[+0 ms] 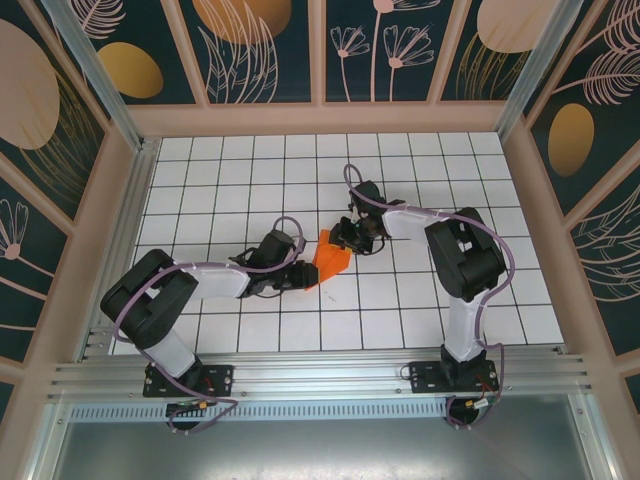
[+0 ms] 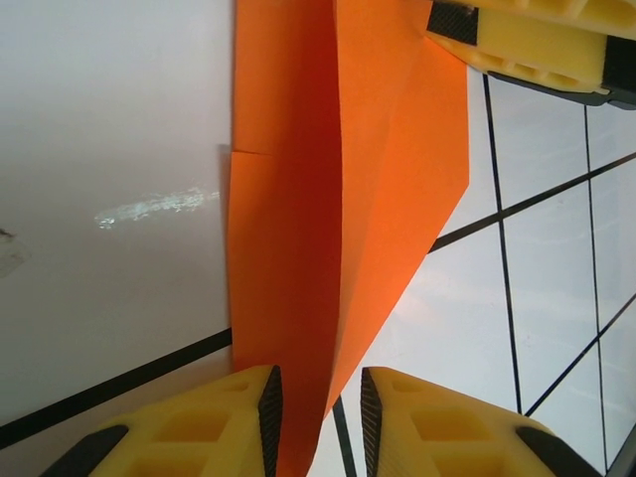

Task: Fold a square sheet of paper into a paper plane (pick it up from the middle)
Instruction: Fourth fold the wing at the center of the table.

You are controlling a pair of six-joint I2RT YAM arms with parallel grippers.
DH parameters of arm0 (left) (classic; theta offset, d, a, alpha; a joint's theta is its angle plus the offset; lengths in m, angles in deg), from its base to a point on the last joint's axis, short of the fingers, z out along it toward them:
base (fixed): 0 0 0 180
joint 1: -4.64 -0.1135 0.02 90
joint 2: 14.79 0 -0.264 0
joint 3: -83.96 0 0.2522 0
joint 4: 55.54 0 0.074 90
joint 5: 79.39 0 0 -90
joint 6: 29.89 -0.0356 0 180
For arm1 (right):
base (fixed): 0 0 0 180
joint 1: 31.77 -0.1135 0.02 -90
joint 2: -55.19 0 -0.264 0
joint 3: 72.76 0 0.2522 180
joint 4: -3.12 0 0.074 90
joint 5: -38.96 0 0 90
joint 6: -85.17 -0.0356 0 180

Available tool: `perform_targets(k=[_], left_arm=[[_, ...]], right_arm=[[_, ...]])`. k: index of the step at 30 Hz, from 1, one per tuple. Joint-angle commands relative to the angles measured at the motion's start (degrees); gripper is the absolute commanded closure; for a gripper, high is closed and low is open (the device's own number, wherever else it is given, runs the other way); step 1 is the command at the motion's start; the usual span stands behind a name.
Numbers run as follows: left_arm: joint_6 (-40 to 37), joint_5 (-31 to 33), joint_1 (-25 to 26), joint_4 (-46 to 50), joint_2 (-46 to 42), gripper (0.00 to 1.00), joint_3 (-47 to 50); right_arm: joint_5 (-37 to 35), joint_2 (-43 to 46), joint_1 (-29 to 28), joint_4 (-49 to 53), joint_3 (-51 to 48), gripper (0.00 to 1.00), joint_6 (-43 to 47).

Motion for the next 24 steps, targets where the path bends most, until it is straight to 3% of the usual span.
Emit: perform_targets(k=[1, 11, 24], left_arm=[[-2.1, 2.2, 0.4, 3.0, 1.1, 0.73, -1.5], [-8.5, 6.7, 2.2, 6.7, -0.7, 0.69, -3.1], [-11.3, 11.3, 3.6, 12.8, 0.1, 0.77, -5.8]], right_arm=[[-5.1, -4.8, 0.0, 3.3, -1.0, 0.61, -0.7], [-5.2, -5.1, 0.1, 3.6, -1.0, 0.62, -1.0], [-5.2, -5.4, 0.2, 3.6, -1.0, 0.62, -1.3]])
